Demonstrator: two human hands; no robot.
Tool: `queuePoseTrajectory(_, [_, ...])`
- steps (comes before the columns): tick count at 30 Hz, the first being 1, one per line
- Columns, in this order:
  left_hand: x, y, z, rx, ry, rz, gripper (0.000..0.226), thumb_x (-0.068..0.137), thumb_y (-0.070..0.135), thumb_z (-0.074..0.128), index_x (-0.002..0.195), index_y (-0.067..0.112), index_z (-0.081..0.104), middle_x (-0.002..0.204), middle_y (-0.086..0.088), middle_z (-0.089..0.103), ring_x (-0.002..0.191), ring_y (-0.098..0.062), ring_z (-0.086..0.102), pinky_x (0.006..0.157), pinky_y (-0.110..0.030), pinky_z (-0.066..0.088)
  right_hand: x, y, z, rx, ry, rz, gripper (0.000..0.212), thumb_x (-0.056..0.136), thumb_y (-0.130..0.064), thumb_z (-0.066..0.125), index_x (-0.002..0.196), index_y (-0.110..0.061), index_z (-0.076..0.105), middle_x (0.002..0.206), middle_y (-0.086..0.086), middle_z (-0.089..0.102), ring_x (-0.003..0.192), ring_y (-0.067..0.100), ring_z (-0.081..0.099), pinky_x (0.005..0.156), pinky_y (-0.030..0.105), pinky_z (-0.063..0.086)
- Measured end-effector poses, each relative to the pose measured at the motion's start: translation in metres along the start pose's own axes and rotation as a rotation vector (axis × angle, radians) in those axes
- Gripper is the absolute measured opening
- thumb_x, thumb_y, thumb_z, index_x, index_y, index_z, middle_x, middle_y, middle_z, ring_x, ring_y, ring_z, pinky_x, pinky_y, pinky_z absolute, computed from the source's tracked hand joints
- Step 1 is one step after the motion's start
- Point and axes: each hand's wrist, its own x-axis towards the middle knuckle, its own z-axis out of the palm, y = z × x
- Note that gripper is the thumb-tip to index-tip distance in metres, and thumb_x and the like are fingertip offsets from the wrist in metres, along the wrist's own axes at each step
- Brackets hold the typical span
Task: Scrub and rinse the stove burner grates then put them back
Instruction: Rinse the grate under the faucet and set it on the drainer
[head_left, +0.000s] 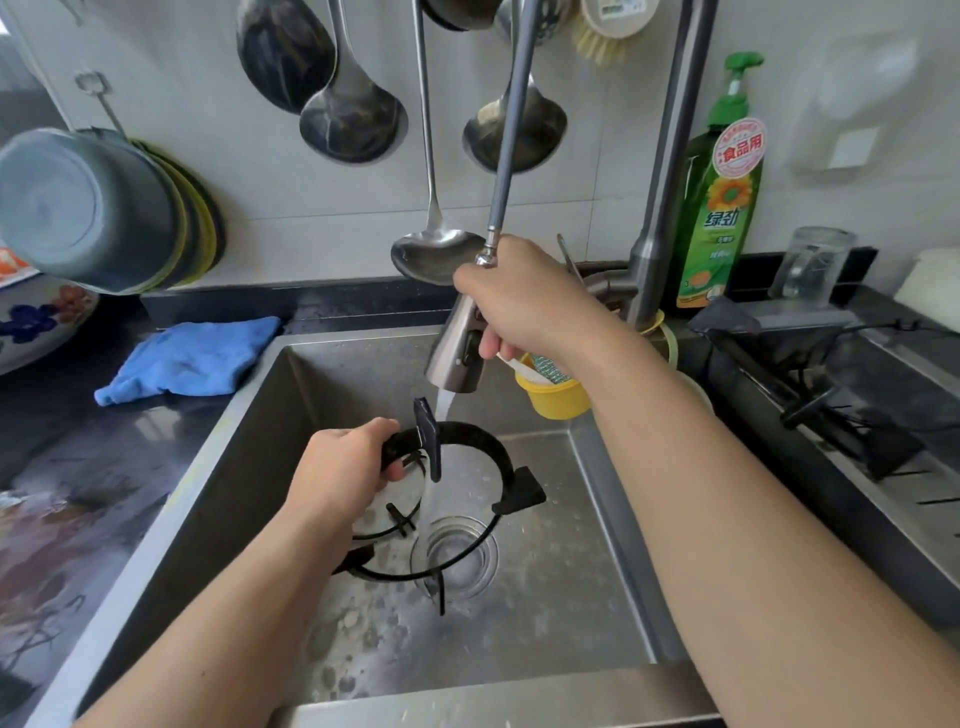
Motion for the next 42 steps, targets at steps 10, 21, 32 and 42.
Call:
queuePoseTrajectory(10, [0.003, 0.000, -0.005, -0.071, 0.035, -0.045, 0.035, 0.084, 0.024, 0.054, 0.052, 0.012, 0.053, 0.045, -0.001, 0.039, 0.040, -0.016, 0.028, 0.049, -0.029, 0.023, 0.007, 0.019, -0.018, -0.172, 0.110, 0.065, 0.015, 0.090, -0.031, 0.048, 0.083, -0.018, 0.045, 0.077, 0.007, 0.060, 0.056, 0.027, 0.068, 0.049, 0.030, 0.047])
queuePoseTrajectory(21, [0.010, -0.003, -0.004, -0.333, 0.009, -0.076, 0.051, 0.094, 0.053, 0.062, 0.067, 0.011, 0.058, 0.047, 0.004, 0.037, 0.041, -0.013, 0.025, 0.046, -0.026, 0.021, 0.003, 0.013, -0.020, -0.196, 0.064, 0.083, 0.016, 0.092, -0.028, 0.047, 0.082, -0.016, 0.044, 0.058, 0.009, 0.060, 0.033, 0.011, 0.053, 0.045, 0.022, 0.039])
queuePoseTrajectory(32, [0.018, -0.006, -0.010, -0.883, -0.056, -0.384, 0.044, 0.108, 0.042, 0.044, 0.076, 0.013, 0.049, 0.047, 0.008, 0.025, 0.032, -0.005, 0.016, 0.031, -0.018, 0.013, 0.001, 0.008, -0.014, 0.004, -0.021, 0.109, 0.016, 0.092, -0.025, 0.052, 0.084, -0.012, 0.048, 0.056, 0.009, 0.053, 0.042, 0.021, 0.055, 0.043, 0.025, 0.040])
queuePoseTrajectory(42, [0.034, -0.011, -0.024, -1.122, -0.050, -0.585, 0.048, 0.110, 0.037, 0.039, 0.068, 0.014, 0.040, 0.036, 0.006, 0.020, 0.023, -0.006, 0.015, 0.026, -0.017, 0.009, 0.001, 0.002, -0.009, 0.100, -0.068, 0.123, 0.013, 0.093, -0.024, 0.052, 0.089, -0.012, 0.048, 0.074, 0.010, 0.048, 0.049, 0.024, 0.061, 0.049, 0.030, 0.045])
